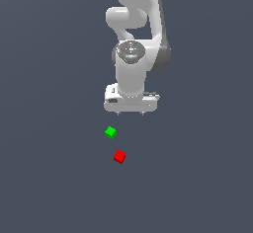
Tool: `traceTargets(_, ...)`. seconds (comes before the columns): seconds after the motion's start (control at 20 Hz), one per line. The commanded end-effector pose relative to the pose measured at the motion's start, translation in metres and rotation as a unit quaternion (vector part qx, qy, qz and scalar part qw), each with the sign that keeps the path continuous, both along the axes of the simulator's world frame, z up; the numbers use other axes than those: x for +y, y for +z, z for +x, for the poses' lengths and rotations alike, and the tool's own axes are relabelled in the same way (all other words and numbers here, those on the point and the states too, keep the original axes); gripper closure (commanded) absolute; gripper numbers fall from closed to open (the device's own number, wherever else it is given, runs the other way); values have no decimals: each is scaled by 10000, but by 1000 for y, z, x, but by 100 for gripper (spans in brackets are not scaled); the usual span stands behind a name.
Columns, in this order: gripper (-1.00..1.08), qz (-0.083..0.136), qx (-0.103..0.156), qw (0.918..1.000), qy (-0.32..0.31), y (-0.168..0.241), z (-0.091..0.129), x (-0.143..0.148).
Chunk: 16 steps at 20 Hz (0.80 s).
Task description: Stack the red cube on top of the green cube.
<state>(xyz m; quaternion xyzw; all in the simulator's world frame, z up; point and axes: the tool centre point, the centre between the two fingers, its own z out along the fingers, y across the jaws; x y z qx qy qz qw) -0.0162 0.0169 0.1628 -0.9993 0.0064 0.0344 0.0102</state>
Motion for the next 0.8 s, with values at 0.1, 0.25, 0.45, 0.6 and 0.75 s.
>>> traceTargets(0.1,-92,-1,-2,10000,-12,-1,1,0)
traceTargets(0.25,-92,-7,-11,10000,-77,-3,5,0)
traceTargets(0.45,-92,-21,-35,9997,-249,-11,15,-1)
traceTargets(0.6,-92,-37,-61,9990,-435,-19,27,-3)
traceTargets(0.75,-92,-57,-93,9977,-665,-29,41,-6)
